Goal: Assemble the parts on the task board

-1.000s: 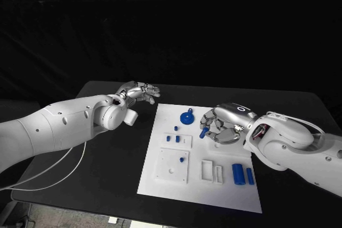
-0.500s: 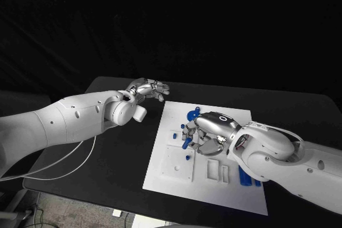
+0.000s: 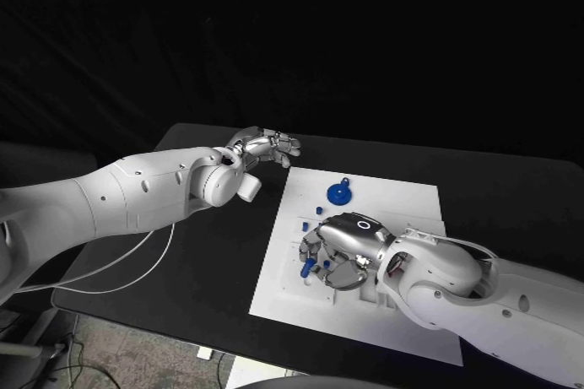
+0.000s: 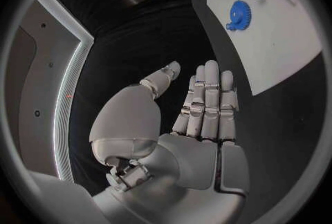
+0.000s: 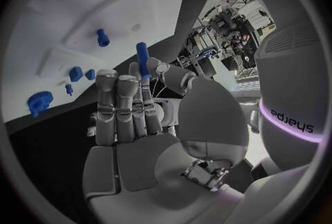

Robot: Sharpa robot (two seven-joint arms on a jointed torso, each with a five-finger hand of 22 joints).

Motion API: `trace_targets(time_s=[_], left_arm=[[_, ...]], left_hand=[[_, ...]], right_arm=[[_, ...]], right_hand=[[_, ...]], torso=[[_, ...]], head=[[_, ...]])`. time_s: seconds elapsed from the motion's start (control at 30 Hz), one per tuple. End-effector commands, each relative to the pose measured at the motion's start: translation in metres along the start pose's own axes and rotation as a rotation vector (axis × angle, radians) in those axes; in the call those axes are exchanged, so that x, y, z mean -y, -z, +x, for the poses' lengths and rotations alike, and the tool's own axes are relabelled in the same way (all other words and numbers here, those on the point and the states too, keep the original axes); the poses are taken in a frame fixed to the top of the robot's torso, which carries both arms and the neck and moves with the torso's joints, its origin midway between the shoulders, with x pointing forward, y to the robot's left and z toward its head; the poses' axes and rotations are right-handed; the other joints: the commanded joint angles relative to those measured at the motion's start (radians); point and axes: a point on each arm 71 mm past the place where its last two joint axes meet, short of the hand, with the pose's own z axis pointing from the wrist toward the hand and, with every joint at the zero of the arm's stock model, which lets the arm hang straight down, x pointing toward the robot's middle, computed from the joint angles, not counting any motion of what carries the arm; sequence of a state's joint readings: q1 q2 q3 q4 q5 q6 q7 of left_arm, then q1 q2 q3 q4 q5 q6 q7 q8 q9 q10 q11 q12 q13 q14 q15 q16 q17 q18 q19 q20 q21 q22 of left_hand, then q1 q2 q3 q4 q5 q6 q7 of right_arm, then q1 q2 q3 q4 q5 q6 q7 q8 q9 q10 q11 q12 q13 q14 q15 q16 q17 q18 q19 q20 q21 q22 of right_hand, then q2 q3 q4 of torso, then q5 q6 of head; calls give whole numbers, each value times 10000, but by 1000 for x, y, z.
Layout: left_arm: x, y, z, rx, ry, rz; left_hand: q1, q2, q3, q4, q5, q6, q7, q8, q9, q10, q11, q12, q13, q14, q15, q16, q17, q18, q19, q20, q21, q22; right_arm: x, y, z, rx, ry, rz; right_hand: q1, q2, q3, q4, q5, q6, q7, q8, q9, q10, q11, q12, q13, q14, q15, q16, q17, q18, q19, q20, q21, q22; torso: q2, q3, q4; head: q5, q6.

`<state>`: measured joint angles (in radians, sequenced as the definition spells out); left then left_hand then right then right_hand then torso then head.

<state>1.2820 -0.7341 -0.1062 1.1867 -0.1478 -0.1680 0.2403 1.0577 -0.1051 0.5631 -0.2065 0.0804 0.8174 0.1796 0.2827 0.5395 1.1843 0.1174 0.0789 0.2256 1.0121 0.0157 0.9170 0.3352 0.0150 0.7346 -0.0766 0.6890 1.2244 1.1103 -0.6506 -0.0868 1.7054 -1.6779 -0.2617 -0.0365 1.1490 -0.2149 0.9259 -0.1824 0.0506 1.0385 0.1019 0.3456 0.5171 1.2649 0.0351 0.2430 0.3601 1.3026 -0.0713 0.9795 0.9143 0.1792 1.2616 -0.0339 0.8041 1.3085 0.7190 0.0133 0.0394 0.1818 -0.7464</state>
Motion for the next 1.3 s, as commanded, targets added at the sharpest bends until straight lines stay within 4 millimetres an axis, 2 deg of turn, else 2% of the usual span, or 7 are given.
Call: trace_targets(time_s=[0.03, 0.27, 1.3], left_arm=[[2, -1, 4, -201, 106, 101], [2, -1, 5, -226, 114, 98], [1, 0, 2, -187, 105, 48]], left_hand=[[-61, -10, -29, 34, -47, -66, 5, 63, 10, -65, -2, 29, 13, 42, -16, 8, 19, 19, 23, -74, -70, 17], [-61, -9, -30, 35, -47, -69, 6, 65, 10, -67, -2, 31, 14, 39, -16, 5, 24, 18, 23, -74, -74, 19], [-66, -14, -34, 40, -50, -80, 8, 76, 9, -76, 0, 35, 18, 31, -14, -2, 44, 14, 23, -74, -87, 26]], right_arm=[[-4, -3, 4, -127, 330, -226], [-1, -5, 10, -259, 662, -51], [6, 2, 15, -804, 855, 216]], right_hand=[[-4, 98, -6, -88, 36, 79, 25, 34, 203, 75, -35, 57, 9, -14, -78, 51, 13, 826, -10, -54, 68, 205], [-17, 116, -16, -123, 40, 85, 23, 33, 211, 80, -36, 59, 9, -11, -79, 55, 17, 826, -11, -56, 81, 205], [-66, 150, -32, -179, 42, 89, 23, 24, 228, 83, -36, 56, 6, -11, -79, 58, 25, 826, -21, -52, 105, 201]], torso=[[1, 17, 2], [-1, 10, -23], [-2, 6, -12]], head=[[66, -26], [122, -32], [105, -136]])
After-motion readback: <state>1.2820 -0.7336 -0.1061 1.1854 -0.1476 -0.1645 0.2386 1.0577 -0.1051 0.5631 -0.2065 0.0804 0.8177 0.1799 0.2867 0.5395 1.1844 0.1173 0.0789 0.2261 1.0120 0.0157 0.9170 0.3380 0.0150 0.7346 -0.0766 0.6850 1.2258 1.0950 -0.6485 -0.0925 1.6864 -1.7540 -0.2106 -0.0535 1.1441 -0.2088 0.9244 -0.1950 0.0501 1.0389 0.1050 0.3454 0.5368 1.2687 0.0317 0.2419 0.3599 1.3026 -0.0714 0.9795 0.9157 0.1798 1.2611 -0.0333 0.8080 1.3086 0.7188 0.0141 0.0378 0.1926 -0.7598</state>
